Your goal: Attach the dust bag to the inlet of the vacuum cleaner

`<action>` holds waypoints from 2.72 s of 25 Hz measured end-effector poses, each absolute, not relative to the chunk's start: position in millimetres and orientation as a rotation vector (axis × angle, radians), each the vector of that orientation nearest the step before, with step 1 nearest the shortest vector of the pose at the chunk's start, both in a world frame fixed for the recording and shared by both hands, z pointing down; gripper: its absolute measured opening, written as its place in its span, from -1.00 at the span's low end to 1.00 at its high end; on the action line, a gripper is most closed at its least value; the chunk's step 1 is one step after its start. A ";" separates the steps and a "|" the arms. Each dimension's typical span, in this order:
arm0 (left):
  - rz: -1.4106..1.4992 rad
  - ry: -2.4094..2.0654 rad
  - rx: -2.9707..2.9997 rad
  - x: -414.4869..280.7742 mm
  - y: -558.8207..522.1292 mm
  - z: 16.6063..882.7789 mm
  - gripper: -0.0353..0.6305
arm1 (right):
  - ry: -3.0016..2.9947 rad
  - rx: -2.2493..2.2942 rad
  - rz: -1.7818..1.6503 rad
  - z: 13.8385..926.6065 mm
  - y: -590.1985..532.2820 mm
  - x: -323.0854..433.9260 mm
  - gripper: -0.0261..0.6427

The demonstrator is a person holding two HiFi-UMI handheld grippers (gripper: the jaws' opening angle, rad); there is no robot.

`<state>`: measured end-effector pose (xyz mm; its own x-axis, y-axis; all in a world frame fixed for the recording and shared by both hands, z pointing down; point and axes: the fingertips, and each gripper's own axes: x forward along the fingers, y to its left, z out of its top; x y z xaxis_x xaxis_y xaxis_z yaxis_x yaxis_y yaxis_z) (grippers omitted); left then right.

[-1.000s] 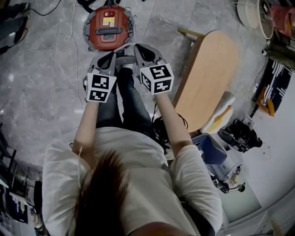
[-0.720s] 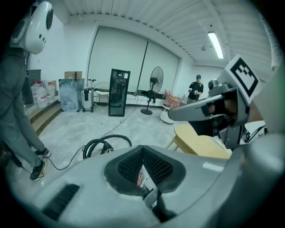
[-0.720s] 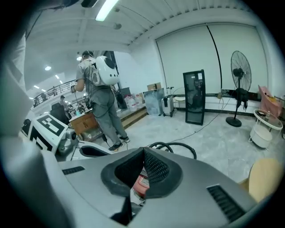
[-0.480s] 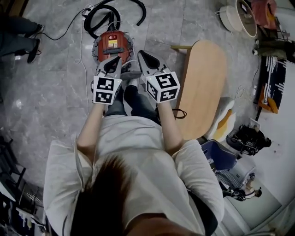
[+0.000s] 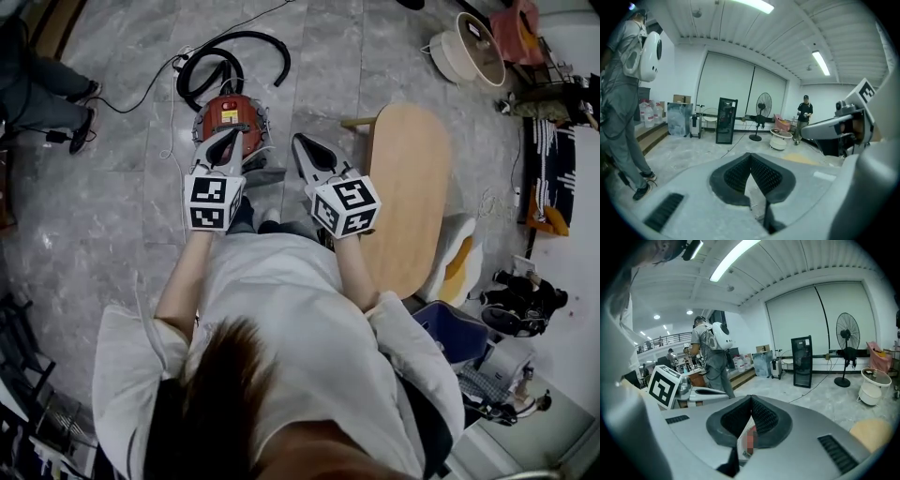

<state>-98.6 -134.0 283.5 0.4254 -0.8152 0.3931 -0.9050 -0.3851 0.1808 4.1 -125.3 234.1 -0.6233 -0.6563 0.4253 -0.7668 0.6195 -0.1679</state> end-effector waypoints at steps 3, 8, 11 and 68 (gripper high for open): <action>0.341 -1.514 2.353 -88.8 -124.3 261.4 -0.84 | -2.511 1.126 0.393 215.0 -114.8 22.5 -0.92; 0.345 -1.553 2.383 -60.8 -88.7 237.0 -0.84 | -2.554 1.121 0.347 192.8 -88.1 55.9 -0.92; 0.288 -1.563 2.371 -40.8 -67.5 226.5 -0.84 | -2.573 1.118 0.362 189.7 -67.4 77.2 -0.92; 0.288 -1.702 2.475 13.9 -2.5 191.2 -0.83 | -2.614 1.235 0.383 191.3 -18.2 160.8 -0.92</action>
